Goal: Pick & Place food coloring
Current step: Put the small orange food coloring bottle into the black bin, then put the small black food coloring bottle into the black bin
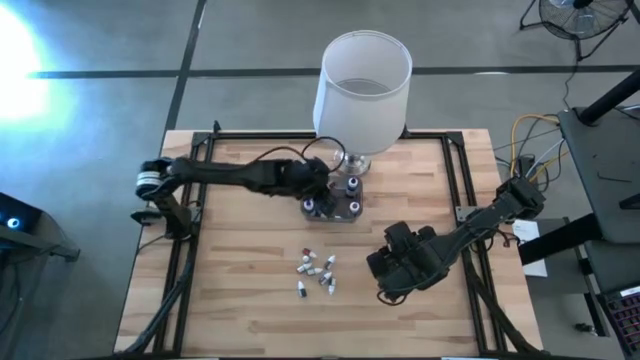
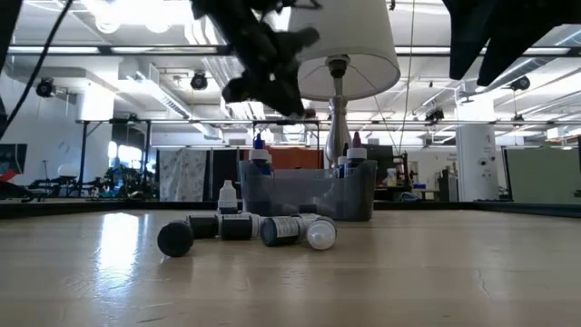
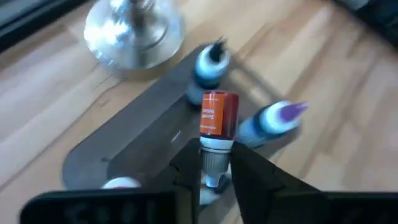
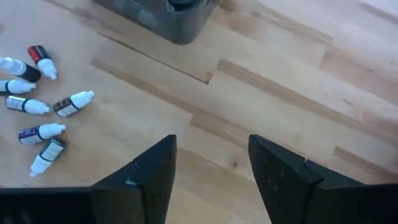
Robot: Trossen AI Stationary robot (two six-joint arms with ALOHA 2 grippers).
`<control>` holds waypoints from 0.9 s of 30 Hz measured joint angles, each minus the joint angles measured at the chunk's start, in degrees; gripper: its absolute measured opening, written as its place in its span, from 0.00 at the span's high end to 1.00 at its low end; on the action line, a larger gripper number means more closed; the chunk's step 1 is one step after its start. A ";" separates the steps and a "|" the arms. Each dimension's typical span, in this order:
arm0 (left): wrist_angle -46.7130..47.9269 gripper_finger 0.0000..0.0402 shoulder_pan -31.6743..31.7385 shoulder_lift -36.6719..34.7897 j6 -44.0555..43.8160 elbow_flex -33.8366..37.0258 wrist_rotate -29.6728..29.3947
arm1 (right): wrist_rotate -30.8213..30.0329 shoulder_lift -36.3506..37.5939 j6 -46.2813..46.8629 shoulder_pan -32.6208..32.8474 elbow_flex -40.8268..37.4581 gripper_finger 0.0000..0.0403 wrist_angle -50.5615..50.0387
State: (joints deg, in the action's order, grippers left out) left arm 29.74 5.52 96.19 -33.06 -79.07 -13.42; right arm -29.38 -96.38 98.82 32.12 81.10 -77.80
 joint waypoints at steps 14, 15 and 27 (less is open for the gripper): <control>13.44 0.56 -5.46 -5.86 8.12 -2.53 2.44 | 7.49 -0.23 -31.41 0.00 -2.67 0.50 14.35; 14.47 0.56 -6.87 -7.25 8.45 -2.06 2.49 | 8.40 -0.39 -37.35 0.00 -2.92 0.50 17.94; 21.66 0.56 -23.55 -18.97 -23.07 12.62 -2.35 | 24.13 -7.02 -28.23 -9.66 -3.63 0.50 33.07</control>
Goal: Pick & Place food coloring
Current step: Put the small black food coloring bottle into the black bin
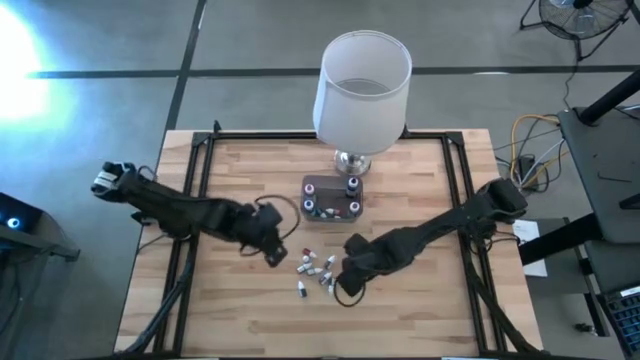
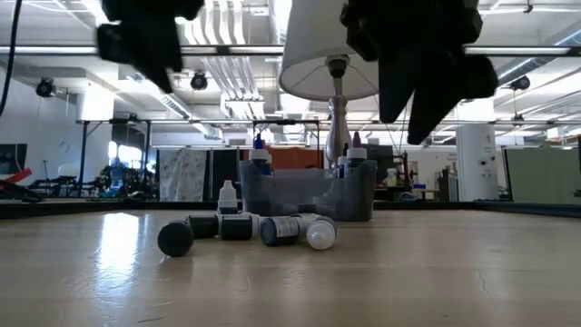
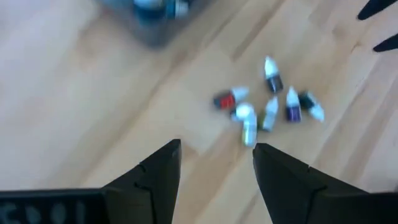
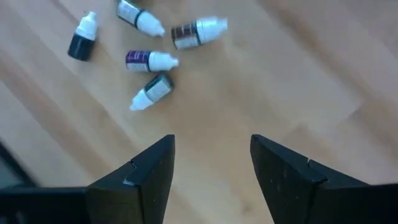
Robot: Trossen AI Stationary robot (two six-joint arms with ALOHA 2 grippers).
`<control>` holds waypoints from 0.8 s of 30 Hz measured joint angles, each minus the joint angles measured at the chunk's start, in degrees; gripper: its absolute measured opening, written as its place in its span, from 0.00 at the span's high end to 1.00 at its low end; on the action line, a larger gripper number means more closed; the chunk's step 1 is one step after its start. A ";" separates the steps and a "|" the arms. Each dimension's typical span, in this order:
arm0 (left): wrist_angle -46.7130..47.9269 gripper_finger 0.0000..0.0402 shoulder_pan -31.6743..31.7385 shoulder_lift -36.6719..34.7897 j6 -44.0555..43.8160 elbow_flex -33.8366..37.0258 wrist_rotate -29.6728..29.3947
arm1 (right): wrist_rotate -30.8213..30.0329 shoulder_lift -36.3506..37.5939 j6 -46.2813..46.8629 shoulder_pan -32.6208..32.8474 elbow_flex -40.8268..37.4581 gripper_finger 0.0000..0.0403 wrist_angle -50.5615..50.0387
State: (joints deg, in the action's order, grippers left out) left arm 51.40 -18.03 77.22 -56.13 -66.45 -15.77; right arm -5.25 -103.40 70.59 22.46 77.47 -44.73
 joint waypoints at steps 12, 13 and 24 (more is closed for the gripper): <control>0.21 0.56 -11.60 -8.76 -15.45 12.62 -7.17 | 3.75 -4.38 23.92 -0.18 0.09 0.50 11.00; 0.34 0.56 -11.60 -9.44 -14.45 13.54 -7.15 | 3.76 -4.96 26.35 -0.08 0.10 0.50 11.42; 0.55 0.56 -11.47 -17.20 -8.19 23.45 -7.66 | 7.08 -15.24 36.89 0.02 9.24 0.50 11.30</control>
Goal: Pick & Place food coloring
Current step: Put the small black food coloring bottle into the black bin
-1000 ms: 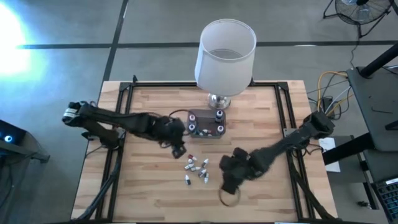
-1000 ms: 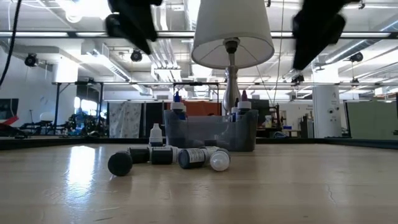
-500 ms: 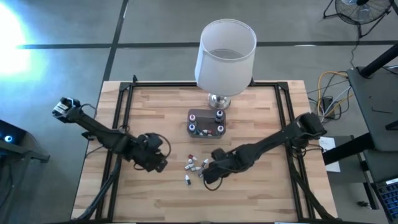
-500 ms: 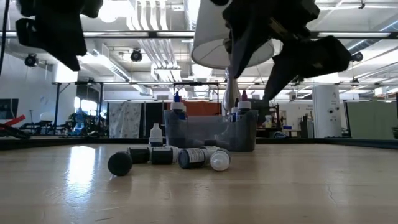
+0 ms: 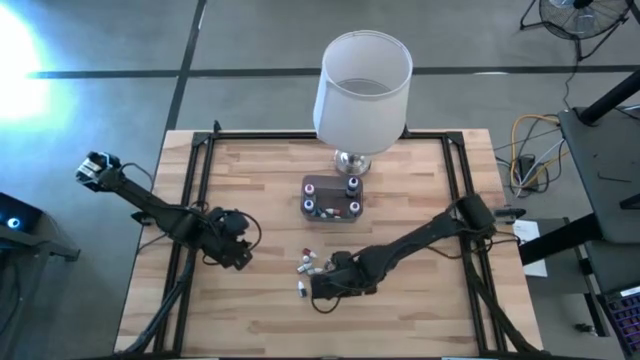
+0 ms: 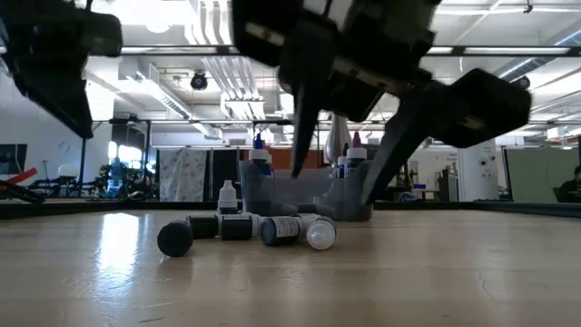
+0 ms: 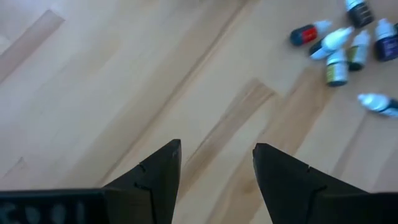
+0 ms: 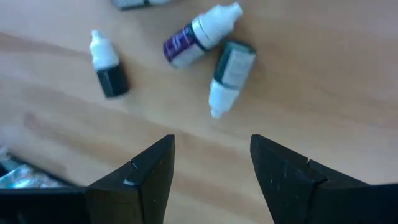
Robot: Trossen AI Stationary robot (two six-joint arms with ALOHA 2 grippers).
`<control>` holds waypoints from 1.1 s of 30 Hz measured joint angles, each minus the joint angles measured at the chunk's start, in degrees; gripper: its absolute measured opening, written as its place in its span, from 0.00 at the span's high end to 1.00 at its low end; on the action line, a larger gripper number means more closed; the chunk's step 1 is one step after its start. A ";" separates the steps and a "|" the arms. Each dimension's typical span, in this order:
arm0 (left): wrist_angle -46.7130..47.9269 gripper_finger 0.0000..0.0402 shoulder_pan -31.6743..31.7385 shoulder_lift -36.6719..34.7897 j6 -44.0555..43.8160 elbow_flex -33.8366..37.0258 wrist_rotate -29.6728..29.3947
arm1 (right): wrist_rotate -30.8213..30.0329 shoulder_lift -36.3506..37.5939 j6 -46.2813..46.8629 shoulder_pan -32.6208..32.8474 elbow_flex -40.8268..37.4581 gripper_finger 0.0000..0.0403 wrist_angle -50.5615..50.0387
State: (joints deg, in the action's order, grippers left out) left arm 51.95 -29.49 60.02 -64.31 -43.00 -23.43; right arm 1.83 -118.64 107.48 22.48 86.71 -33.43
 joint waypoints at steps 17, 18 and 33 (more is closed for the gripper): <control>-1.93 0.56 0.00 -8.10 2.71 6.68 0.95 | 2.94 -10.77 0.44 -2.82 16.20 0.50 -17.09; -1.95 0.56 0.00 -8.36 3.04 6.68 0.83 | 3.89 -11.18 0.42 -2.82 16.22 0.50 -17.04; -1.87 0.56 0.00 -9.72 6.02 6.68 0.19 | 1.20 -12.27 0.37 -3.61 15.97 0.70 -20.28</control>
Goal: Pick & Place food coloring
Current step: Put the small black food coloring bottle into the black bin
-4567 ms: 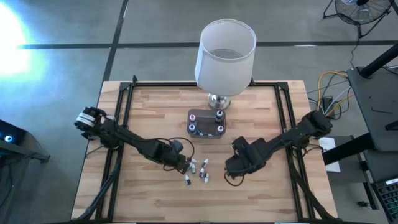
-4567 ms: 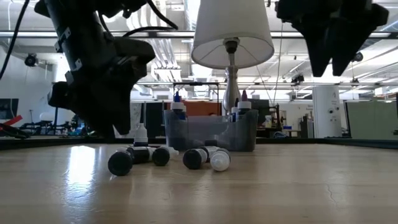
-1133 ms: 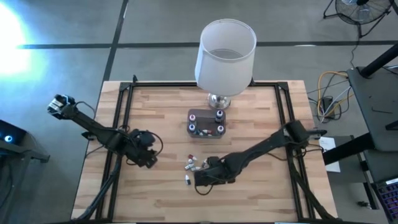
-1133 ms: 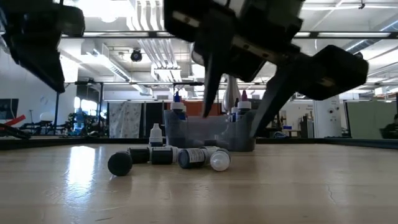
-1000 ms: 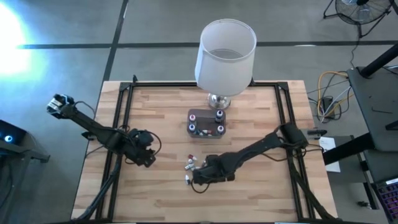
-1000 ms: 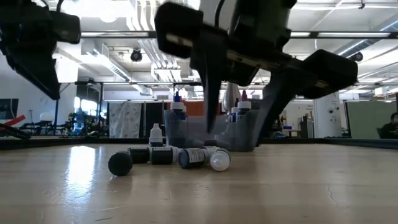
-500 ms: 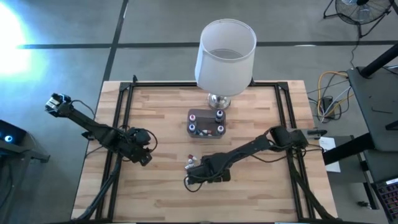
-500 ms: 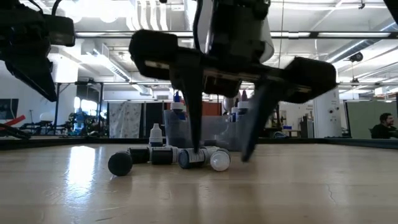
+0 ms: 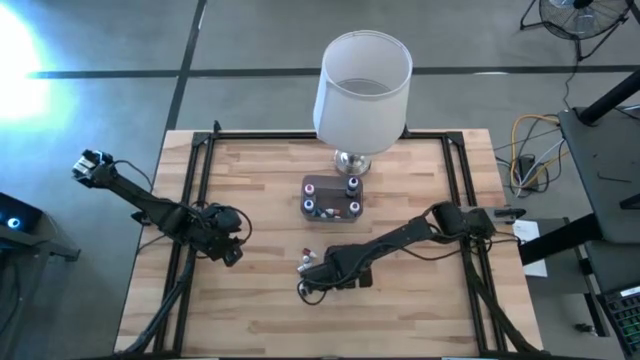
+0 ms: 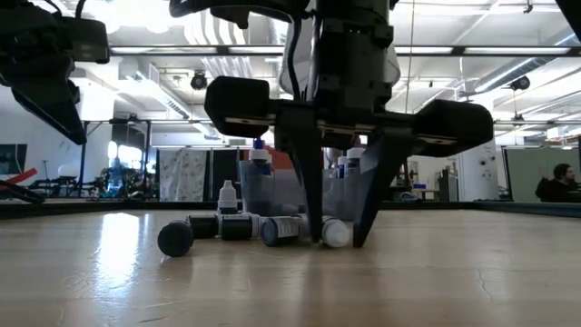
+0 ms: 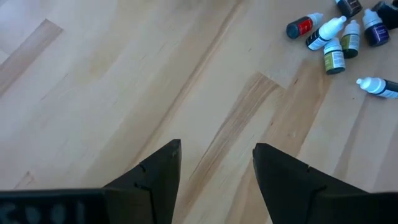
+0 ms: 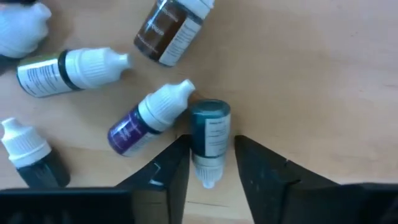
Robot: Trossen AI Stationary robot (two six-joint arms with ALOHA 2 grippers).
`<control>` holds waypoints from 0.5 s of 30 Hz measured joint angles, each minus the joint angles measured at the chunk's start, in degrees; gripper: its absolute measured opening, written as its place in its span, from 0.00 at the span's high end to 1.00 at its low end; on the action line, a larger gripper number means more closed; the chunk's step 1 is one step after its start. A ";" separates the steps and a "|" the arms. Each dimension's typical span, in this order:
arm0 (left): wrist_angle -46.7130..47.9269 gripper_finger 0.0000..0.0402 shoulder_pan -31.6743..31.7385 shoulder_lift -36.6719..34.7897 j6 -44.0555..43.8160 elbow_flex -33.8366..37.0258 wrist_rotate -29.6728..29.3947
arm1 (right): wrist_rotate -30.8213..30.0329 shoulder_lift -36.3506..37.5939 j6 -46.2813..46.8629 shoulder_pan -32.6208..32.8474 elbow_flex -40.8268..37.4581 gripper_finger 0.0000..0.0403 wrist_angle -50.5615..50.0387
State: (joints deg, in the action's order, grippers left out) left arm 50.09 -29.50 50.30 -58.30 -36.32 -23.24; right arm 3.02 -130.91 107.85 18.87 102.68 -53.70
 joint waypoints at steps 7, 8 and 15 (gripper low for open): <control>0.04 0.56 0.00 0.00 1.36 0.00 0.00 | -1.43 0.20 -3.33 -0.33 0.04 0.81 -0.28; 0.04 0.56 0.00 0.00 1.50 0.00 0.00 | -1.85 0.44 -3.96 -0.37 0.03 0.83 -0.26; -0.23 0.56 0.00 0.00 1.61 0.00 -0.83 | -10.33 6.68 -3.52 0.44 2.27 0.85 -9.20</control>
State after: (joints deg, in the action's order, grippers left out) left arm 49.85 -29.50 50.30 -56.69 -36.32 -24.08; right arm -7.31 -124.23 104.33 19.30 104.95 -62.91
